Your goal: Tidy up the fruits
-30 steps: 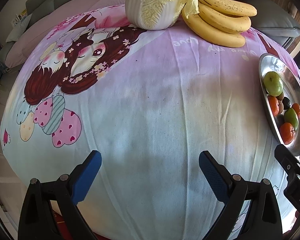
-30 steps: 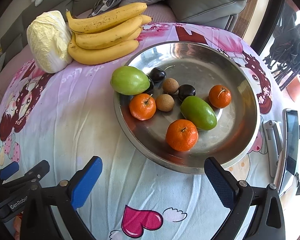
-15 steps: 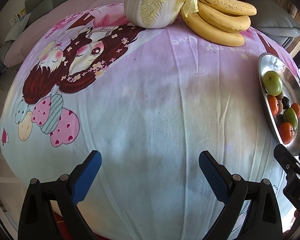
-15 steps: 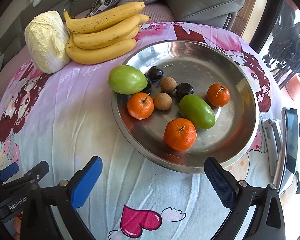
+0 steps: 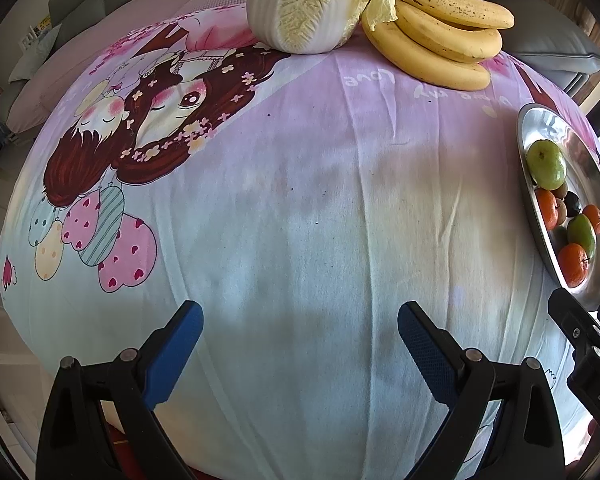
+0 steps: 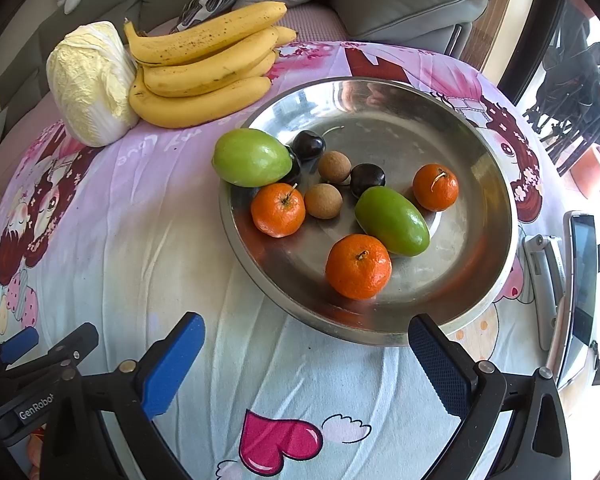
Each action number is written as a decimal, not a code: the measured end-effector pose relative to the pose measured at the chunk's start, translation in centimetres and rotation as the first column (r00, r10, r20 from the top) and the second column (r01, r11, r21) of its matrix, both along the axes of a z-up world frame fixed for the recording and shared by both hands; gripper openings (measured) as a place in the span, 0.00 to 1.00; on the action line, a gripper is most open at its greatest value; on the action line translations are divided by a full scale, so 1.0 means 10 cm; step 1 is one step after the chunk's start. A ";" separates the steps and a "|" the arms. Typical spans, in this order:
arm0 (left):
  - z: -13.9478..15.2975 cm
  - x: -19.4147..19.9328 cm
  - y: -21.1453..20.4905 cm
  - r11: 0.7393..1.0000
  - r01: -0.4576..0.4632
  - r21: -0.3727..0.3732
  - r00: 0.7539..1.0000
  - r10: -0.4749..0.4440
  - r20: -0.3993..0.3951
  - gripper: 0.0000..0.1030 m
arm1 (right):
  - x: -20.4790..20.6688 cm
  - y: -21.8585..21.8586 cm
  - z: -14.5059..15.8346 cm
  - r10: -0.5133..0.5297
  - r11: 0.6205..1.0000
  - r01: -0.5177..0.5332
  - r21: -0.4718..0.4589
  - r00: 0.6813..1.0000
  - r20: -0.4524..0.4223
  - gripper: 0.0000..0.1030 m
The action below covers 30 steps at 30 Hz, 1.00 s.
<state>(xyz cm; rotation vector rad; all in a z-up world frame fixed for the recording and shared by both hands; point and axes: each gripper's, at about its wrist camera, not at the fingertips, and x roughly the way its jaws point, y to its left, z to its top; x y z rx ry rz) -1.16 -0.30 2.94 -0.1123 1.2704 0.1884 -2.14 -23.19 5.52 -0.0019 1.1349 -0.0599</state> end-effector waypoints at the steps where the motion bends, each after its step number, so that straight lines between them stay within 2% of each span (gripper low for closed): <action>1: 0.00 0.00 0.00 1.000 0.000 0.000 1.000 0.000 -0.001 0.95 | 0.00 0.00 0.00 -0.003 1.000 0.003 0.001 1.000 -0.001 1.00; 30: -0.01 0.01 0.01 1.000 0.000 0.000 1.000 0.000 -0.003 0.95 | 0.00 -0.02 -0.02 -0.004 1.000 0.004 0.001 1.000 -0.004 1.00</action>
